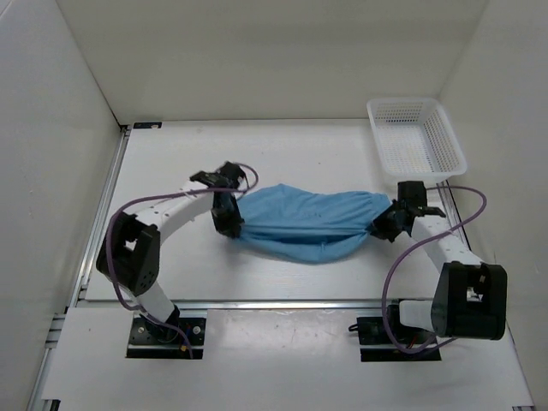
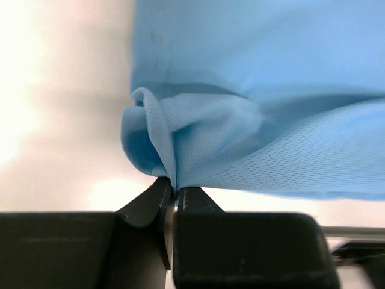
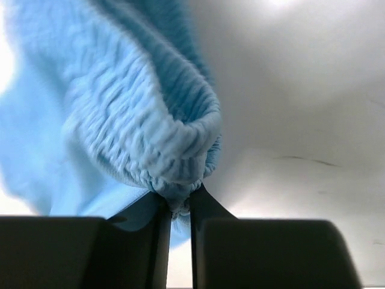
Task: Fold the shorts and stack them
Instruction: Fold the shorts
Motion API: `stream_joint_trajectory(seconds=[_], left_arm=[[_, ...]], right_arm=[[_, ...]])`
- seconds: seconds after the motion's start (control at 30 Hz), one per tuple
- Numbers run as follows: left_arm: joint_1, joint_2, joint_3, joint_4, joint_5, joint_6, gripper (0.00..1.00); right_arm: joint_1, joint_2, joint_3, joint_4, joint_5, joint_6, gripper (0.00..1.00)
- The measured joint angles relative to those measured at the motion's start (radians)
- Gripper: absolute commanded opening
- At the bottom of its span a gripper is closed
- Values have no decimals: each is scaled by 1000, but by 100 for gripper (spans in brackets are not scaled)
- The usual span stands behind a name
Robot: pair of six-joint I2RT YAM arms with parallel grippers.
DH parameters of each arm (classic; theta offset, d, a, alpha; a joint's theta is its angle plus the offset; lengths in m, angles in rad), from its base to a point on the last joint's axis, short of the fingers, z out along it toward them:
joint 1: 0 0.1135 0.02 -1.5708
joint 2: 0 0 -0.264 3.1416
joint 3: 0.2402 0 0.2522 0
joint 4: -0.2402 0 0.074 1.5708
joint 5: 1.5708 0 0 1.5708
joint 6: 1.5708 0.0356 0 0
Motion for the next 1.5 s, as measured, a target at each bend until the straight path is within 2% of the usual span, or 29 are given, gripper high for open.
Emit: stream_joint_trajectory(seconds=[0.1, 0.2, 0.3, 0.37, 0.47, 0.6, 0.63, 0.67, 0.7, 0.73, 0.77, 0.8, 0.9, 1.13, 1.17, 1.2, 1.23, 1.4, 1.5], left_arm=[[123, 1, 148, -18, -5, 60, 10], [232, 35, 388, -62, 4, 117, 10], [304, 64, 613, -106, 7, 158, 10], [336, 56, 693, -129, 17, 177, 10], [374, -6, 674, -143, 40, 196, 10], [413, -145, 435, -124, 91, 209, 11], [417, -181, 355, -119, 109, 211, 47], [419, -215, 257, -130, 135, 212, 47], [422, -228, 188, -106, 147, 221, 72], [441, -248, 96, -70, 138, 227, 77], [466, -252, 28, -76, 133, 227, 86], [489, -245, -34, -80, 123, 226, 88], [527, -203, -113, -94, 101, 225, 88], [525, -214, -92, -58, 95, 229, 83], [524, -212, -92, -51, 95, 229, 80], [522, -206, -92, -43, 93, 227, 59], [516, -198, -92, -35, 91, 222, 52], [408, -92, -21, -31, 83, 239, 52], [301, -11, 80, -32, 58, 246, 60]], right_arm=[[21, 40, 138, -17, -38, 15, 0], [47, 138, 373, -43, -78, 22, 0], [78, 175, 562, -43, -104, 19, 0], [97, 164, 628, -44, -113, 14, 0], [132, 116, 663, -52, -108, -8, 0], [162, -6, 551, -60, -111, -33, 2], [164, -40, 496, -59, -113, -37, 54], [165, -85, 408, -90, -115, -41, 55], [165, -101, 354, -91, -103, -48, 71], [156, -120, 275, -87, -59, -66, 76], [142, -130, 212, -97, -28, -73, 81], [126, -130, 153, -120, 2, -84, 88], [109, -121, 56, -187, 56, -102, 92], [101, -196, 51, -214, 108, -118, 95], [95, -205, 50, -214, 108, -118, 95], [87, -212, 47, -214, 108, -118, 93], [81, -217, 44, -214, 108, -118, 92], [67, -196, 55, -219, 128, -138, 75], [63, -126, 92, -210, 135, -150, 72]])
